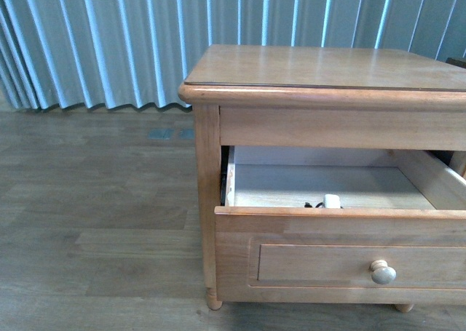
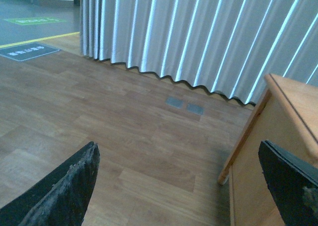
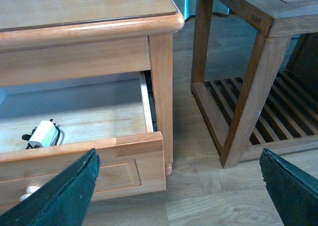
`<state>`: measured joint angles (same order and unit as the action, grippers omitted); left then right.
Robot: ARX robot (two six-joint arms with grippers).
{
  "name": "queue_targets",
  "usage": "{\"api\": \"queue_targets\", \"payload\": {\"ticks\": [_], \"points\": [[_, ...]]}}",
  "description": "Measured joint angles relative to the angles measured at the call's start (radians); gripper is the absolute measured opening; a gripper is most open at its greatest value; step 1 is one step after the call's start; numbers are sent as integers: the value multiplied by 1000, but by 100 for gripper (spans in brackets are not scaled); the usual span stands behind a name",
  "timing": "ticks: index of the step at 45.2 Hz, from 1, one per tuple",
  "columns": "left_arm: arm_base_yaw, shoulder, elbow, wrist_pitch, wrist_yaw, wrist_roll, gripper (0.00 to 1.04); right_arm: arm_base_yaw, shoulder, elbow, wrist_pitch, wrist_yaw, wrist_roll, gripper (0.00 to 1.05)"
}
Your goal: Put charger into drawer
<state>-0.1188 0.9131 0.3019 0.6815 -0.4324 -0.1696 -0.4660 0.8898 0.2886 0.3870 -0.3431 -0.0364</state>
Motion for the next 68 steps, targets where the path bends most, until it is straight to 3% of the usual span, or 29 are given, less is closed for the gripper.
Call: {"api": "queue_targets", "payload": {"ticks": [16,30,33,37,45,48,53,68], "points": [[200,-292,-205,-174,23,-35,99,0,0,0,0,0,0,96],[213,-299,-212,-177,48,-26,98,0,0,0,0,0,0,96],[283,-335,-226,-188,357,59,85,0,0,0,0,0,0,96],[280,-389,-241,-223,571,119,67,0,0,0,0,0,0,96],[236,-480,-264,-290,538,151,33,0,0,0,0,0,0,96],[175,-498,-284,-278,457,151,22,0,0,0,0,0,0,96],[124,-531,-292,-300,442,159,4,0,0,0,0,0,0,96],[121,-676,-292,-441,432,162,4,0,0,0,0,0,0,96]]}}
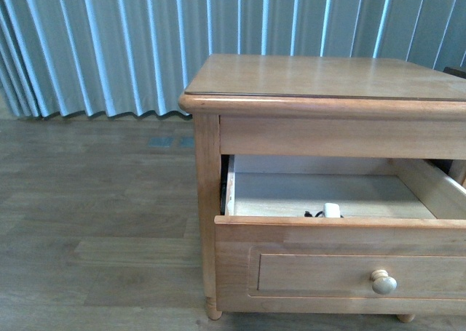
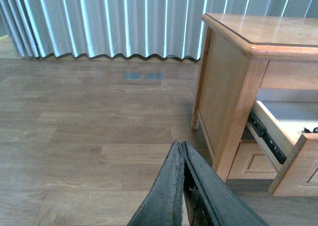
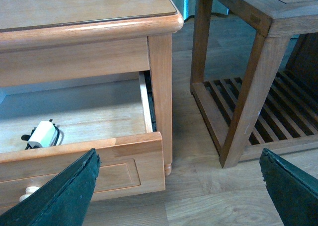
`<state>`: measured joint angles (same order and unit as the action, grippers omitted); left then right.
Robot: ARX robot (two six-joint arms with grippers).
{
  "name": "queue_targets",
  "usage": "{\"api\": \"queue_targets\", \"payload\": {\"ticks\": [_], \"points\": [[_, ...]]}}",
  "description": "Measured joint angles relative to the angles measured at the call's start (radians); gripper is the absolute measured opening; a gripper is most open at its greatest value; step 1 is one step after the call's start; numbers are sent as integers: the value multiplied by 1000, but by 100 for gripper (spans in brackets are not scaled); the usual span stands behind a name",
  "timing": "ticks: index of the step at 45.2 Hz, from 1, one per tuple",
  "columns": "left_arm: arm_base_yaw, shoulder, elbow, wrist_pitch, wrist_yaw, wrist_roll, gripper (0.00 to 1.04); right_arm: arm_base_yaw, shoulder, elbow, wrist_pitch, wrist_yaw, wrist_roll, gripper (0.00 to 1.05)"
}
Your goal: Put charger into drawer
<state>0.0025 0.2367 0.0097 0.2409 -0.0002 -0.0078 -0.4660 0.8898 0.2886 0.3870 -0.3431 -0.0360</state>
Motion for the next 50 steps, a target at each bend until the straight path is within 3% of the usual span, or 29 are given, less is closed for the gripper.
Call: {"api": "queue_targets", "payload": {"ticks": [9,14,28,32,36,42,50], "points": [[0,-60,0,-61,0,0,4,0,0,0,0,0,0,96],[-1,-213,0,-231,0,0,4,0,0,0,0,0,0,96],[-1,-232,0,-240,0,0,4,0,-2,0,0,0,0,96],[-1,-232,0,-240,0,0,18,0,-2,0,0,0,0,96],[-1,-232,0,-240,0,0,40,0,-2,0,0,0,0,96],[-1,-232,0,-240,0,0,63,-13,58,-54,232,-152,-103,96],[-1,-232,0,-240,0,1,100,53,132,-54,154,-124,-251,96]]}}
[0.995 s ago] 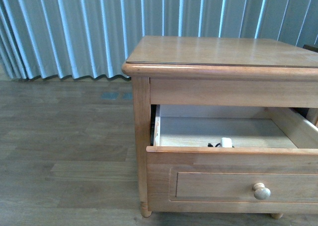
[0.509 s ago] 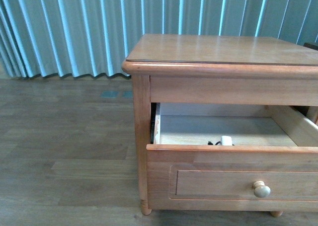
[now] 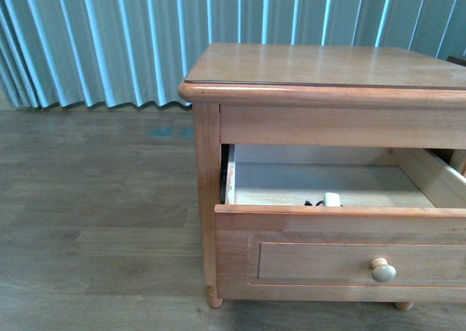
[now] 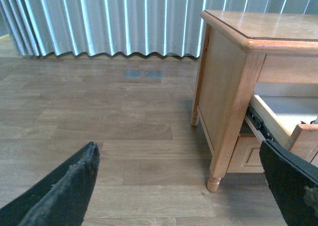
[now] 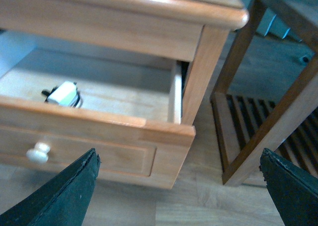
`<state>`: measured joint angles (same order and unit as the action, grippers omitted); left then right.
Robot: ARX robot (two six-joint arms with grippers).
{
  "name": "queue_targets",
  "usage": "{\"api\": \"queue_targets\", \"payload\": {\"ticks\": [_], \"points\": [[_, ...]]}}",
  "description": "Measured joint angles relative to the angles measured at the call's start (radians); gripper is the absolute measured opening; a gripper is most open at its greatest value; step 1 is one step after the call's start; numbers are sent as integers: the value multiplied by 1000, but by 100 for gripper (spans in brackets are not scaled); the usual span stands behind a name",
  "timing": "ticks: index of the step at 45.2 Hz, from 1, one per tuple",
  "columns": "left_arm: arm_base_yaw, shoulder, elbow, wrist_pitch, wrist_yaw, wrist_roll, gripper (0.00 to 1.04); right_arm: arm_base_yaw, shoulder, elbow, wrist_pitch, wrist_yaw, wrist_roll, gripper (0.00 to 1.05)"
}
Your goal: Put charger into drawer
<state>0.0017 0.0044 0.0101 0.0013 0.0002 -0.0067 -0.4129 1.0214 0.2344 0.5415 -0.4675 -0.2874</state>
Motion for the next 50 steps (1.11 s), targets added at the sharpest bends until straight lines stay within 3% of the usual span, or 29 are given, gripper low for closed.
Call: {"api": "queue_targets", "payload": {"ticks": [8,19,39,50], "points": [[0,0,0,0,0,2,99,102,140,-2,75,41,-127,96],[0,0,0,0,0,2,99,163,390,3,270,98,-198,96],[0,0,0,0,0,2,99,264,901,77,717,258,-201,96],[0,0,0,0,0,2,99,288,1045,94,847,286,-195,96]]}}
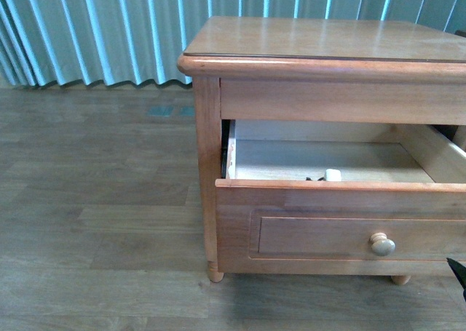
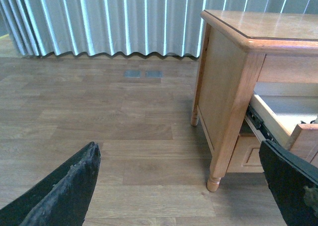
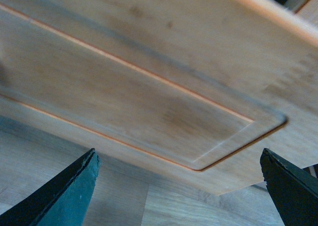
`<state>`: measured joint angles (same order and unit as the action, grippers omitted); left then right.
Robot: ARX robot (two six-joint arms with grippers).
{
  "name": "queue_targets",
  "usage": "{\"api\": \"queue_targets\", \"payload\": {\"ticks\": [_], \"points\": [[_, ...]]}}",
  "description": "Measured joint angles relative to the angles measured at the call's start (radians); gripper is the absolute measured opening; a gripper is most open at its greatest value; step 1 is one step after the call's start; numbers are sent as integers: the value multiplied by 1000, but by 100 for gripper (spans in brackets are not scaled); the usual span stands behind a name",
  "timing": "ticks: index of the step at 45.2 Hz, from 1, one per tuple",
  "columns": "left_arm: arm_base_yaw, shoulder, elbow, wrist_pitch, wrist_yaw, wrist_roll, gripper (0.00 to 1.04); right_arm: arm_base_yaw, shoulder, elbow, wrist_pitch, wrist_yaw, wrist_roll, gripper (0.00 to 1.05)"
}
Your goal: Put charger into drawer
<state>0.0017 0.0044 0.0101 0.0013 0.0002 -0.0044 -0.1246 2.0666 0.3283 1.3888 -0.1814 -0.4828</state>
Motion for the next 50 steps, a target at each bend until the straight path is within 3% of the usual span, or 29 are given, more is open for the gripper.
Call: {"api": "queue_targets", "payload": {"ticks": [34,40,50], "points": [[0,0,0,0,0,0,99,20,13,-3,5,10,1,96],[0,0,0,0,0,0,99,99,13,87,-33,92,86,96],[0,0,0,0,0,0,99,161,4,209,-93,100,131,96]]}}
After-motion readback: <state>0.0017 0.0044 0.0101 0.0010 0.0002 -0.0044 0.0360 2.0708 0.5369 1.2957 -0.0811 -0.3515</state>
